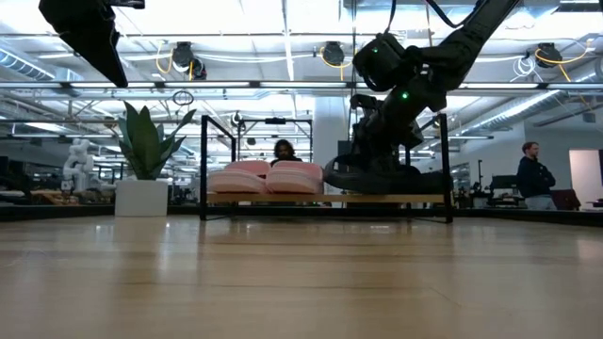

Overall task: Pick and place slides into the shelf
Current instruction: Put the black slide on the shelf

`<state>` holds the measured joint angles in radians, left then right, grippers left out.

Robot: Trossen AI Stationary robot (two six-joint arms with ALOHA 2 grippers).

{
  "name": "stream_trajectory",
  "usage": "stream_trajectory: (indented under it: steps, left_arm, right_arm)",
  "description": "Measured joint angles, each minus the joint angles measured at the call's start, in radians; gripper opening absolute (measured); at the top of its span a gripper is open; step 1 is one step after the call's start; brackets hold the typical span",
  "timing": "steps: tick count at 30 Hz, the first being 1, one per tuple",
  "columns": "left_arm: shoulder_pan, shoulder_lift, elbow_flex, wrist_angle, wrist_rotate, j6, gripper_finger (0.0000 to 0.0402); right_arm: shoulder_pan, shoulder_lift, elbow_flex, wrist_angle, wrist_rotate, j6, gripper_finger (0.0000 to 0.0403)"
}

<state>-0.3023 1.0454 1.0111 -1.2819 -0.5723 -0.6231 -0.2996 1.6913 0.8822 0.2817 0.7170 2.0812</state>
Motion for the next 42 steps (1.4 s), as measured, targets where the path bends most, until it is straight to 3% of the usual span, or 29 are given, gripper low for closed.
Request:
stream_trajectory:
  steps: [16,24,42]
  left_arm:
    - [0.000,0.000,0.000,0.000,0.000,-0.006,0.0237]
    - [0.000,0.000,0.000,0.000,0.000,-0.008,0.0237]
    - [0.000,0.000,0.000,0.000,0.001,-0.006,0.0237]
  right_arm:
    - [0.016,-0.010,0.058,-0.108,0.029,-0.001,0.0004]
    - [0.027,-0.063,0.058,-0.216,-0.042,-0.004,0.0004]
    - [0.025,-0.067,0.058,-0.196,-0.014,0.032,0.0004]
